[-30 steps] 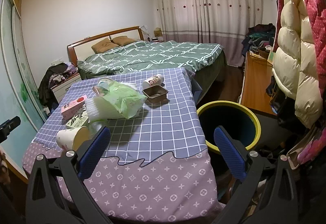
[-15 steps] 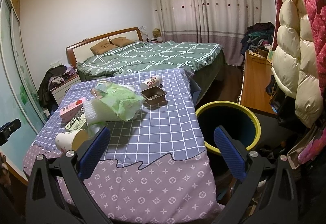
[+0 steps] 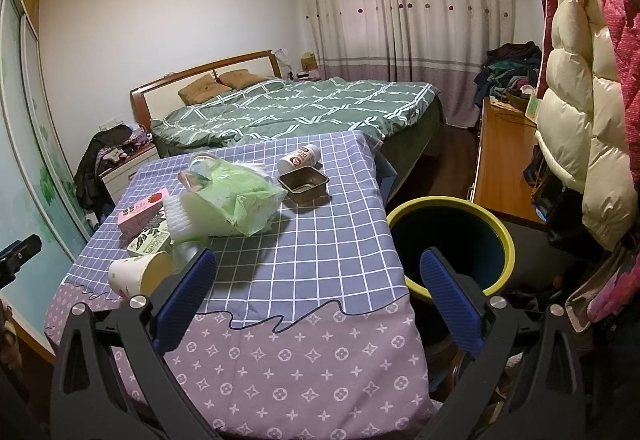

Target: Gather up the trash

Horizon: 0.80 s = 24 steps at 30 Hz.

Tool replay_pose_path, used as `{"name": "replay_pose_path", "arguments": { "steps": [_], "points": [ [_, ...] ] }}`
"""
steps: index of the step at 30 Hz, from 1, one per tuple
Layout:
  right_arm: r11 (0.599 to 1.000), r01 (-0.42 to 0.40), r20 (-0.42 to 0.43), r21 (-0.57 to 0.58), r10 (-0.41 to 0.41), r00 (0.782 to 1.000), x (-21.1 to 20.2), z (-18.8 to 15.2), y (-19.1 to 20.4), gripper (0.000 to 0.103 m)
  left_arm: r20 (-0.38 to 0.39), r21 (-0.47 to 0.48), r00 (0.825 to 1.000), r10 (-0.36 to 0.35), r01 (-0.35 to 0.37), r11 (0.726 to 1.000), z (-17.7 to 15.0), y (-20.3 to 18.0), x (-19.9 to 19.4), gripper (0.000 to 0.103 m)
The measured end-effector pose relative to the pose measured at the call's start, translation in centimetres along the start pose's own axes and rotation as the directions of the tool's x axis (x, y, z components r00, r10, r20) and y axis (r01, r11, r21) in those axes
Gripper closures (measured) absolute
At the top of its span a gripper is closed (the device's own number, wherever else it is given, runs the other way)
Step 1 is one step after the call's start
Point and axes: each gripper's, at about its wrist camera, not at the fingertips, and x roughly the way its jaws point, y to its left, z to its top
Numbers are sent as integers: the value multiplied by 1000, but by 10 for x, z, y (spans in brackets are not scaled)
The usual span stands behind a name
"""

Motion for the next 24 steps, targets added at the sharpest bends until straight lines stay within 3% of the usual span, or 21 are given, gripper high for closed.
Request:
{"name": "replay_pose_path", "arguments": {
  "steps": [11,24],
  "points": [
    [999,-34,-33,-18,34,999,26,11,11,6,9,6,1000,5,-5,1000,2,3,13,5],
    [966,-152,-99,-210,134,986,123,51,90,6,-8,12,1000,-4,4,1000,10,9,58,5]
  ]
}}
